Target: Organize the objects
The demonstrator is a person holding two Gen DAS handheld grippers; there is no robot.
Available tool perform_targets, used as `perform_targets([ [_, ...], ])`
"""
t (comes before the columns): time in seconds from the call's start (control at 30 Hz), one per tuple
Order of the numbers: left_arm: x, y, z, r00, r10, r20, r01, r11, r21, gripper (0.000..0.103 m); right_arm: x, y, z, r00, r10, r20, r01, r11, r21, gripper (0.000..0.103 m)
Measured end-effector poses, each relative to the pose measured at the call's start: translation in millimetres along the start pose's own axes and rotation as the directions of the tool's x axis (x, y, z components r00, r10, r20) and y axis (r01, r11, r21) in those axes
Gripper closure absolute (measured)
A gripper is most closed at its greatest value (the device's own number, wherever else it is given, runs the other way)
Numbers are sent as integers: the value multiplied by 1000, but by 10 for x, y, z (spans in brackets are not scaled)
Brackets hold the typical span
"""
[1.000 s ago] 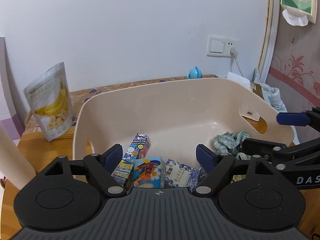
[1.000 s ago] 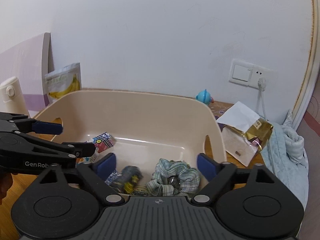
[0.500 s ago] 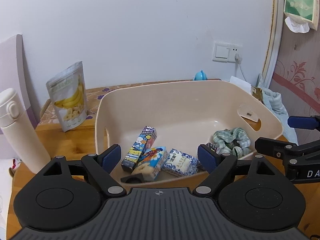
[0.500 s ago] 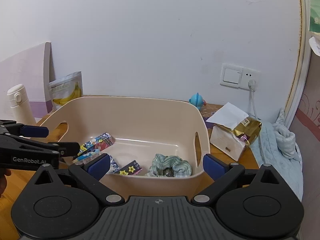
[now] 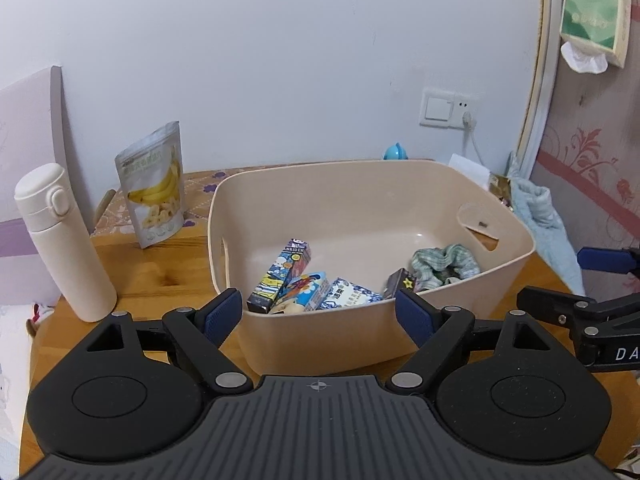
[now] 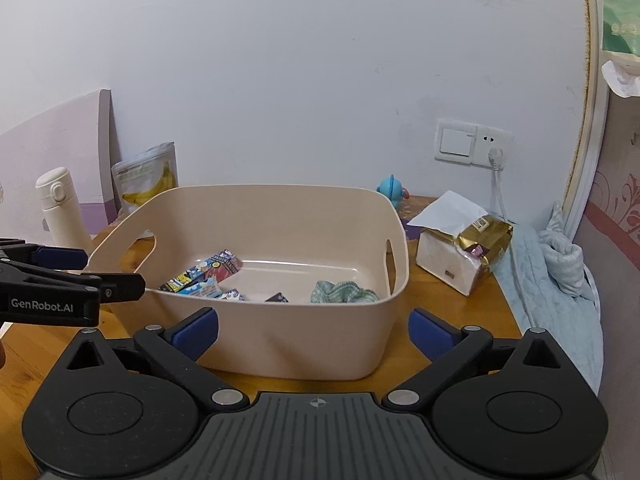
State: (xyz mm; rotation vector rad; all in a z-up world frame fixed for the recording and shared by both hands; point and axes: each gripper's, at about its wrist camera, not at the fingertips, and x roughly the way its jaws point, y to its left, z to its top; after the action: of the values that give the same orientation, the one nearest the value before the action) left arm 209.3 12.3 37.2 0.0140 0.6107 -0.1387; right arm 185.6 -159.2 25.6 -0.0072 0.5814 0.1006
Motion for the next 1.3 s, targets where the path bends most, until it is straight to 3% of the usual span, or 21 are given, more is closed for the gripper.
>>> perform_targets([
  [0.33,-397,-21,-51,999,14,36,-14,1000,-9,18,-300,1,-71,1000,10,25,-10,1000,6,0],
  [1.3,-993,-128,-526,1000,7,6,-7,1000,7,18,-1022,93,-452,998,22,56,-21,1000,-7,0],
])
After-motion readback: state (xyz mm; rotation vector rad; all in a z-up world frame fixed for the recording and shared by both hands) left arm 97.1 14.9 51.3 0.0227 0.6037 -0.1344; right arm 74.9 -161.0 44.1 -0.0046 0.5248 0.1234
